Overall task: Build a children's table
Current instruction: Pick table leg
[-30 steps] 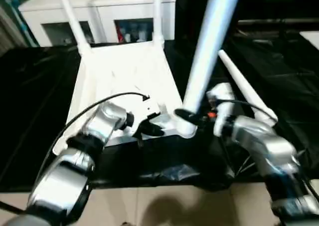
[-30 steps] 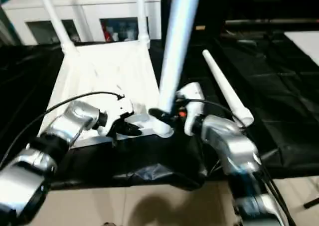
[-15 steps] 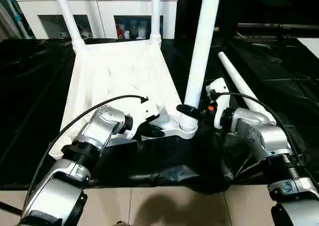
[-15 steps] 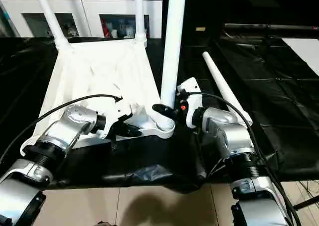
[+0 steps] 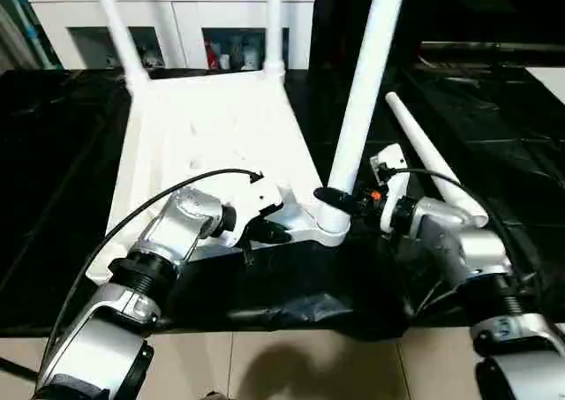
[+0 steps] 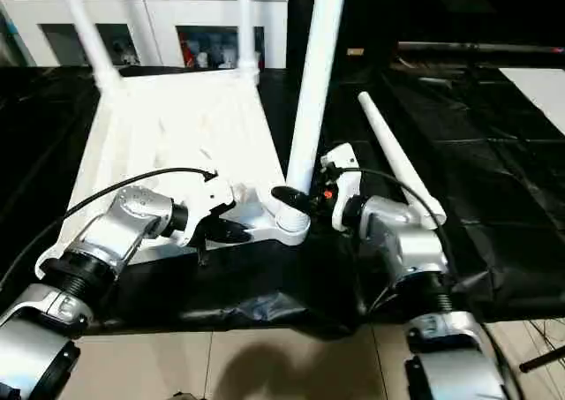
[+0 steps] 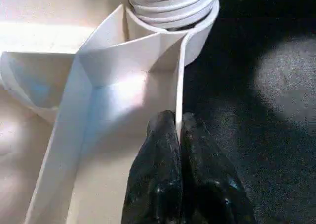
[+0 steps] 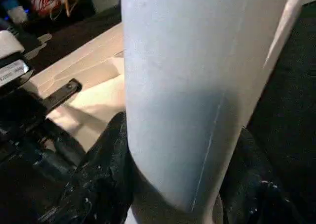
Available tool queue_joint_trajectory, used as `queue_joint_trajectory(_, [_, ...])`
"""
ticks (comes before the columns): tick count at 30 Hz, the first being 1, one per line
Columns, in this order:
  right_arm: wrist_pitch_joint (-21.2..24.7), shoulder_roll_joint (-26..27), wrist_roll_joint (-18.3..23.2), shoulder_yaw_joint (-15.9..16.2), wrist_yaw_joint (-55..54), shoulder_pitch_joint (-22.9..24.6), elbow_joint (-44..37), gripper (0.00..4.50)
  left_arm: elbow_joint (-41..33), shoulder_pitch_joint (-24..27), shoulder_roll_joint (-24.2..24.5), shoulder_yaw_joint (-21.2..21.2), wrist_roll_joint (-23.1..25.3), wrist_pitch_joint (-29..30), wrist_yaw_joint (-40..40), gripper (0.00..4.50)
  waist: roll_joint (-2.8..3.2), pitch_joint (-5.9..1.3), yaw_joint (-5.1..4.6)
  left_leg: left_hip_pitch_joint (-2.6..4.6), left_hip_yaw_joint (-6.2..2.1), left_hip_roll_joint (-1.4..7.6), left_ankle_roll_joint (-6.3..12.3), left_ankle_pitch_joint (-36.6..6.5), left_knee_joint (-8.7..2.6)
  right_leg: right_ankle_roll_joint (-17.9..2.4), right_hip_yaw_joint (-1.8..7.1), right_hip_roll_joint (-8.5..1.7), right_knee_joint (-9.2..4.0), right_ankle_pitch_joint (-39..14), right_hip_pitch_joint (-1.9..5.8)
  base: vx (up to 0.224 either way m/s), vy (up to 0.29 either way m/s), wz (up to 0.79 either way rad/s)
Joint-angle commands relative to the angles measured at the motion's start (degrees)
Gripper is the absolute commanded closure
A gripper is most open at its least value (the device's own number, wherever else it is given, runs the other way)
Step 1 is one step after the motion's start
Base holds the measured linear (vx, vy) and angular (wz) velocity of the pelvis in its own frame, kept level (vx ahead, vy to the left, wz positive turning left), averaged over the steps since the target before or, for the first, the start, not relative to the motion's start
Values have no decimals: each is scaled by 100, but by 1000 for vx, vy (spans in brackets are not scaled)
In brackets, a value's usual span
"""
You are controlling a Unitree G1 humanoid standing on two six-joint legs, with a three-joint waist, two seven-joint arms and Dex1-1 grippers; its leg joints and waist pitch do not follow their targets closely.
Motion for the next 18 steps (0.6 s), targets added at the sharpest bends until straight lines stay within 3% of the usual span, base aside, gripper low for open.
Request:
queue_joint_trajectory(1, [65, 45, -71, 43, -145, 433, 84, 264, 103, 160, 13, 134, -50, 86, 165, 450, -25, -351, 32, 164, 13, 131, 448, -607, -378, -1925, 53, -167, -336, 1079, 228, 0, 0, 0])
queue_joint_trajectory(10, [-648, 359, -38, -98, -253, 1183, -78, 264, 103, 189, -73, 226, -131, 61, 402, 450, -60, -329, 30, 160, 12, 130, 396, -719, -421, -1768, 64, -173, -393, 647, 215, 0, 0, 0])
queue_joint_trajectory(11, [-661, 365, -65, -76, -255, 1228, -105, 264, 98, 191, -70, 220, -134, 65, 403, 450, -87, -331, 26, 162, 16, 129, 405, -722, -422, -1754, 63, -170, -398, 632, 214, 0, 0, 0])
queue_joint_trajectory(13, [-641, 198, -366, 295, -126, 1313, -229, 264, 110, 168, -41, 169, -110, 28, 316, 450, -83, -331, 35, 160, 8, 132, 426, -648, -423, -1717, 59, -167, -394, 630, 217, 0, 0, 0])
queue_joint_trajectory(14, [-640, 196, -369, 299, -124, 1313, -230, 264, 110, 168, -41, 169, -110, 28, 315, 450, -80, -328, 31, 157, 8, 129, 433, -632, -423, -1707, 59, -162, -396, 650, 214, 0, 0, 0])
queue_joint_trajectory(15, [-607, 150, -435, 383, -85, 1299, -236, 264, 114, 161, -30, 157, -102, 13, 303, 450, -127, -326, 21, 153, 17, 127, 443, -648, -422, -1693, 63, -166, -405, 640, 215, 0, 0, 0])
queue_joint_trajectory(17, [-513, -16, -670, 646, 91, 1111, -149, 264, 120, 136, 40, 92, -41, -71, 229, 450, -124, -317, 28, 152, 13, 127, 420, -715, -433, -1655, 60, -170, -414, 447, 209, 0, 0, 0])
queue_joint_trajectory(18, [-469, -125, -853, 809, 245, 940, -35, 264, 125, 120, 94, 45, 9, -129, 177, 450, -204, -316, 15, 144, 14, 128, 417, -772, -435, -1634, 58, -171, -427, 310, 213, 0, 0, 0])
